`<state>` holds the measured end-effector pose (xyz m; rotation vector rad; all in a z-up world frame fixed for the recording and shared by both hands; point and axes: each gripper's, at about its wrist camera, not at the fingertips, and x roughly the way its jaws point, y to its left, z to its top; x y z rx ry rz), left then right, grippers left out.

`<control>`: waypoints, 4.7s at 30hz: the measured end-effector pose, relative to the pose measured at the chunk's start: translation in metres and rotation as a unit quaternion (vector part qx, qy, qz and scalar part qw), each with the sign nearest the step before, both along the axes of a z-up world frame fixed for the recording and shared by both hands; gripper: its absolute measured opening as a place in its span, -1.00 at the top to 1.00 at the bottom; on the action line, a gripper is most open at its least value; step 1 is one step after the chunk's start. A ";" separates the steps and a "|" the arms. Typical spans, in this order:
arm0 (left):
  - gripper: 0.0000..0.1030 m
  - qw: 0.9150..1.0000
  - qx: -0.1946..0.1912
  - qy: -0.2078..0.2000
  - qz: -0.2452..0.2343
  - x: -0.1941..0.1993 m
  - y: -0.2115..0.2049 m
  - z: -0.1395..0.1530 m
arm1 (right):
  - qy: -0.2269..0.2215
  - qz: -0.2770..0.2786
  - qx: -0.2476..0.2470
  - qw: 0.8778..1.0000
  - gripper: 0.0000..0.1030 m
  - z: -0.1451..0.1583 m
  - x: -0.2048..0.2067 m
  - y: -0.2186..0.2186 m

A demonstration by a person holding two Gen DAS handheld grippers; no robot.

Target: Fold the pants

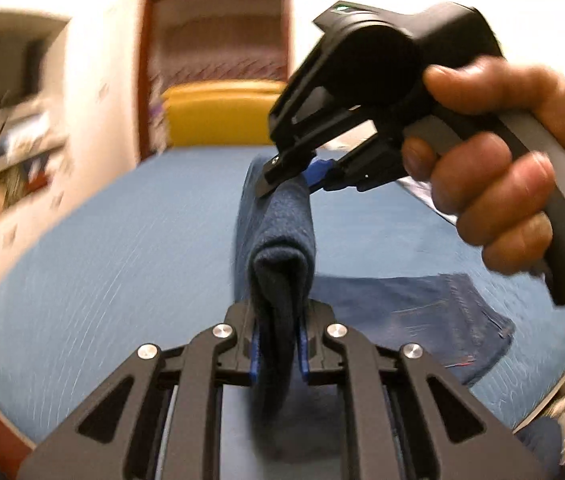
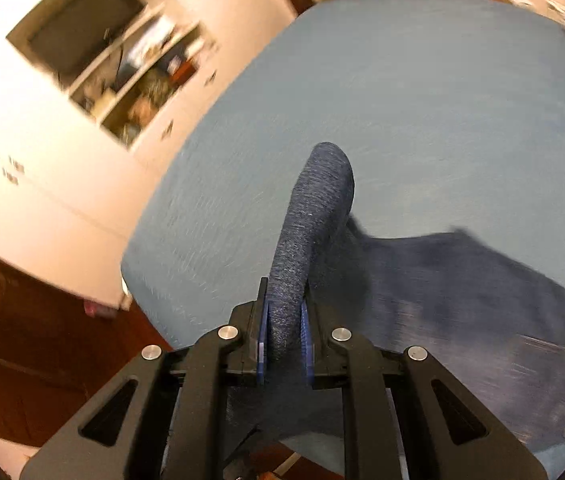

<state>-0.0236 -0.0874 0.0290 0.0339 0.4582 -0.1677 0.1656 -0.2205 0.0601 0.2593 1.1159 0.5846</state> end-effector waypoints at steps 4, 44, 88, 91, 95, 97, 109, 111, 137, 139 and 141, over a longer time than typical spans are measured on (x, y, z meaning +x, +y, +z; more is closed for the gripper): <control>0.75 0.995 0.076 -0.017 -0.060 -0.005 -0.117 -0.019 | 0.013 -0.064 0.011 0.998 0.74 -0.022 -0.001 -0.119; 0.78 0.903 0.395 -0.123 -0.118 0.000 -0.314 -0.183 | 0.032 -0.045 -0.008 0.998 0.85 -0.157 0.059 -0.238; 0.27 0.956 -0.045 0.172 -0.235 0.184 -0.260 -0.098 | -0.063 -0.228 -0.092 0.967 0.36 -0.170 -0.091 -0.313; 0.32 0.940 -0.052 0.228 -0.250 0.227 -0.291 -0.108 | -0.062 -0.242 -0.107 0.962 0.37 -0.181 -0.102 -0.300; 0.77 0.926 -0.005 0.282 -0.249 0.261 -0.336 -0.134 | -0.045 -0.247 -0.136 0.958 0.59 -0.196 -0.100 -0.293; 0.80 0.927 0.019 0.299 -0.226 0.282 -0.350 -0.151 | -0.043 -0.248 -0.147 0.957 0.63 -0.198 -0.100 -0.287; 0.00 0.963 -0.001 0.208 -0.171 0.252 -0.302 -0.122 | -0.043 -0.255 -0.157 0.953 0.63 -0.204 -0.102 -0.283; -0.13 0.965 0.013 0.206 -0.162 0.236 -0.286 -0.123 | -0.046 -0.255 -0.165 0.952 0.62 -0.203 -0.102 -0.280; -0.46 0.972 0.114 0.204 -0.027 0.107 -0.116 -0.164 | -0.095 -0.295 -0.226 0.923 0.06 -0.175 -0.120 -0.258; -0.46 0.972 0.105 0.207 -0.018 0.104 -0.103 -0.163 | -0.120 -0.289 -0.215 0.925 0.03 -0.161 -0.126 -0.243; -0.40 0.973 0.105 0.203 -0.009 0.102 -0.097 -0.160 | -0.132 -0.275 -0.212 0.928 -0.03 -0.158 -0.127 -0.230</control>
